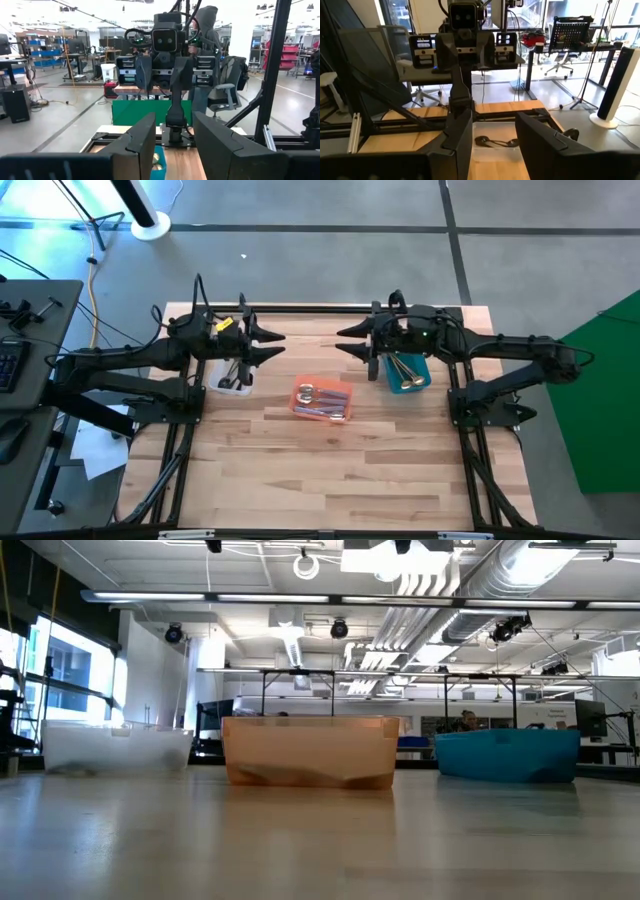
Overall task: Sort silverware by color (type)
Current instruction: Return to Home Position
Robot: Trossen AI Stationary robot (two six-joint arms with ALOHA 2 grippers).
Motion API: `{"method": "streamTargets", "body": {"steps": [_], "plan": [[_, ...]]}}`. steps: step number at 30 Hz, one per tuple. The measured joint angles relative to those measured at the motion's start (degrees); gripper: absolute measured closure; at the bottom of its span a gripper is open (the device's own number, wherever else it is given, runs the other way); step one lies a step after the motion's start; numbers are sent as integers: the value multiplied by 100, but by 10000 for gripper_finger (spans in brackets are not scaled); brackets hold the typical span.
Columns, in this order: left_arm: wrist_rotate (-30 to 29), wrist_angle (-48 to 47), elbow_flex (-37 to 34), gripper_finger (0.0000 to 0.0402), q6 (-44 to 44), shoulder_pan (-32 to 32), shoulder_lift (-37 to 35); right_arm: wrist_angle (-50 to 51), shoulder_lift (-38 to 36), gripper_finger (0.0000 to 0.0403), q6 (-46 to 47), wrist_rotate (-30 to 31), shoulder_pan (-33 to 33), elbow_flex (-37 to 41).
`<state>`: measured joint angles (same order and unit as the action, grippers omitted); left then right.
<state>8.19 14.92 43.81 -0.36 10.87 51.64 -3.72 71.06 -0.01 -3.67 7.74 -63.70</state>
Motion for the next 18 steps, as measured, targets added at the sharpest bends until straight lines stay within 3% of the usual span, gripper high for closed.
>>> {"method": "streamTargets", "body": {"steps": [18], "plan": [[-4,-7,2,282,63,1,0,-32,1,279,-26,-5,3,0]]}}
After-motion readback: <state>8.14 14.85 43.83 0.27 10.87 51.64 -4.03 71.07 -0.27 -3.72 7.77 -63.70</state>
